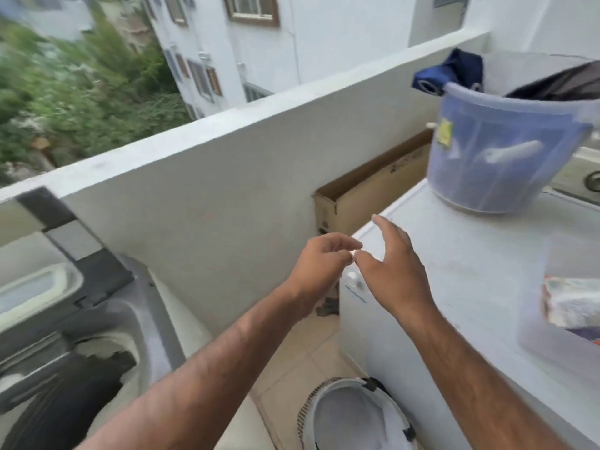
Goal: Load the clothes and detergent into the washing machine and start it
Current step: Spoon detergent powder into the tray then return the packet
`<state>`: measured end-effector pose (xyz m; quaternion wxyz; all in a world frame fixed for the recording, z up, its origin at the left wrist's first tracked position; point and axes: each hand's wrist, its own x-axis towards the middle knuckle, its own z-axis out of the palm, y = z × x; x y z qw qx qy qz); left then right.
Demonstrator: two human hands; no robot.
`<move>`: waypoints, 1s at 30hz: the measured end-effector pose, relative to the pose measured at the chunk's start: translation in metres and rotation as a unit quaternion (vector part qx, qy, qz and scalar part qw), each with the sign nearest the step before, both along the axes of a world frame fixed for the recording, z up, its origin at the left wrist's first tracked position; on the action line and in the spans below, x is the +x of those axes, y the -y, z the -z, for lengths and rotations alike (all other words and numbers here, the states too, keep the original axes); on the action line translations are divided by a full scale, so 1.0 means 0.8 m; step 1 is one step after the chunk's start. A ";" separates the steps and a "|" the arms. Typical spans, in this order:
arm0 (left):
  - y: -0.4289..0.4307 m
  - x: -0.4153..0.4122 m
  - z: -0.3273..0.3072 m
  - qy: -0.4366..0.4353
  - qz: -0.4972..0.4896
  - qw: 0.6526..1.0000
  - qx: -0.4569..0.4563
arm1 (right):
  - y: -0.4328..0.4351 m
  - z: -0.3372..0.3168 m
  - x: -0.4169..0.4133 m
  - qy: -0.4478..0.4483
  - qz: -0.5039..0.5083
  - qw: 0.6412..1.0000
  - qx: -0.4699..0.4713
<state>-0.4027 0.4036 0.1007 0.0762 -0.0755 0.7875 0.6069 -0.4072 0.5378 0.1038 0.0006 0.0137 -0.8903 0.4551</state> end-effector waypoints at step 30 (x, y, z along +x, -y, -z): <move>0.624 0.364 0.179 0.151 -0.413 0.869 0.225 | 0.645 0.176 0.235 0.355 -0.249 0.901 -0.016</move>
